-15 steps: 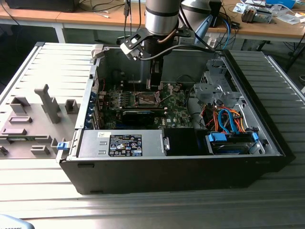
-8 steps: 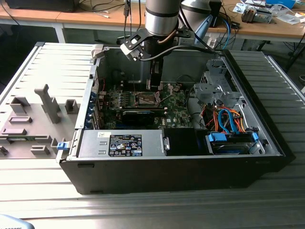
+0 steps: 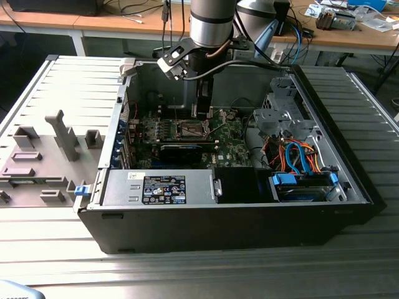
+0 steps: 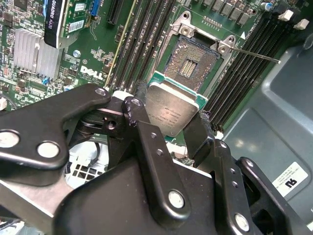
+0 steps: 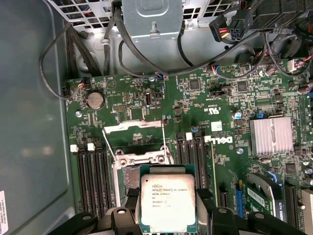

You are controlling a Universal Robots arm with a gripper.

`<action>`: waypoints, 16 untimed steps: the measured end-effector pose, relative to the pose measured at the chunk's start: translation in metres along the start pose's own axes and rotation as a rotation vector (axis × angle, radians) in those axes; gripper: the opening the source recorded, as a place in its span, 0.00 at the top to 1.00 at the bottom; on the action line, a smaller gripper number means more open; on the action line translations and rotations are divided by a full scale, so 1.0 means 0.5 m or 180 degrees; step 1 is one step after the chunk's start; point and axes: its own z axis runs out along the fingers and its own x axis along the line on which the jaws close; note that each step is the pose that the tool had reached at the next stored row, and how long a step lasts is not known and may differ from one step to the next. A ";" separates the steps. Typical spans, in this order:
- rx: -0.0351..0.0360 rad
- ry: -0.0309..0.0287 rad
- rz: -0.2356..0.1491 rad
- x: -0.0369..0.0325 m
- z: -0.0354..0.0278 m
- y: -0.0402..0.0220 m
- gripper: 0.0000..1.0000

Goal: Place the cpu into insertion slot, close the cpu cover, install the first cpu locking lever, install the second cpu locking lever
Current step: 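Place the cpu into insertion slot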

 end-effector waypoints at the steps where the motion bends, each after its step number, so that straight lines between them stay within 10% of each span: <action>1: 0.0000 0.0000 0.0000 0.000 0.001 0.000 0.46; 16: 0.0000 0.0000 0.0000 0.000 0.006 0.000 0.46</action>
